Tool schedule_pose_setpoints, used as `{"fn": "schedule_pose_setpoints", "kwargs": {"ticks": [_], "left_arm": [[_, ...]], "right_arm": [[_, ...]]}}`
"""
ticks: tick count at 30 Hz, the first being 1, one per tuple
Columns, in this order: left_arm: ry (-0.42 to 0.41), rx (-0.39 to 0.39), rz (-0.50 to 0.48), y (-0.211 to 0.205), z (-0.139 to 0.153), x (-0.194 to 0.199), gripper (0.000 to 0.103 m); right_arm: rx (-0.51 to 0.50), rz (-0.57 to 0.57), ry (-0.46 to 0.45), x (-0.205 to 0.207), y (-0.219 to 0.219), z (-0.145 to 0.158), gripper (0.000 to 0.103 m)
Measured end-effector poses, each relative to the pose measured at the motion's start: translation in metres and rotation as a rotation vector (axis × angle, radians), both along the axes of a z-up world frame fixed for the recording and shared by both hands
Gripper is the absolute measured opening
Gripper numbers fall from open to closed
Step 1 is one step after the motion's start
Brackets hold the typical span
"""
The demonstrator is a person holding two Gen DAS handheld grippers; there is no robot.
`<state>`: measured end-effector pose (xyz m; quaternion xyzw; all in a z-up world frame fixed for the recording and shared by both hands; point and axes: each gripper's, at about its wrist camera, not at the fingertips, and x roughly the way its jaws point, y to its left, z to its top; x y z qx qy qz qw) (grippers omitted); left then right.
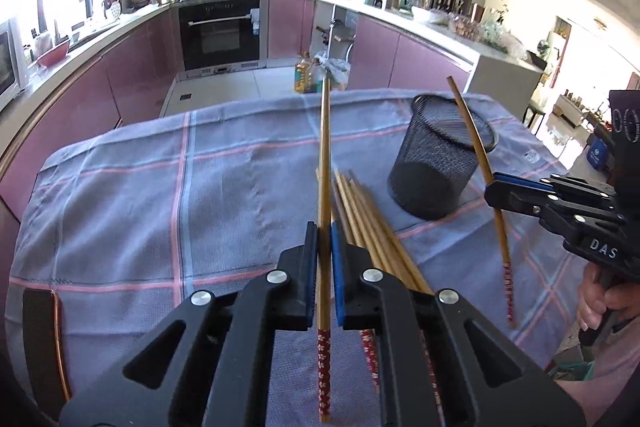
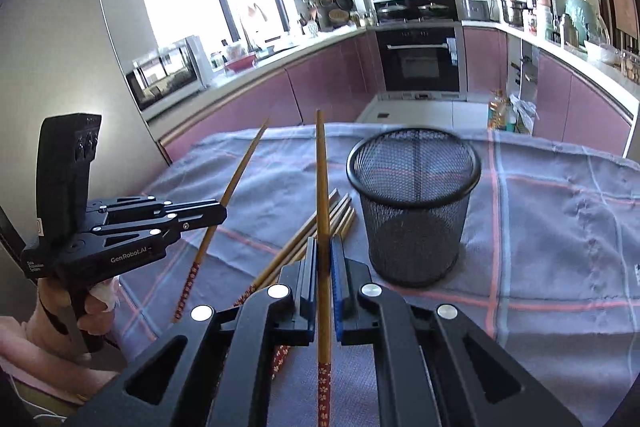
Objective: Organize utensils
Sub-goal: 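Lift the chopstick with the left tool and drop it into the mesh cup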
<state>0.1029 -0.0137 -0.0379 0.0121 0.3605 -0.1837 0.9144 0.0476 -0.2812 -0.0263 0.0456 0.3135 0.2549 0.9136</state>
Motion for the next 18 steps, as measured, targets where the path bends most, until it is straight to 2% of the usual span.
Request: {"fn": "schedule_pose_setpoints", "kwargs": {"ticks": [7,18], "left_arm": [[-0.056,-0.101,-0.074,0.001,0.048,-0.015,0.008],[-0.203,-0.24,-0.153,-0.018,0.133,-0.019,0.007]], "right_arm": [[0.075,0.004,-0.087,0.0,-0.021,0.035,0.006],[0.131,0.003,-0.21,0.022,-0.05,0.092,0.006]]}}
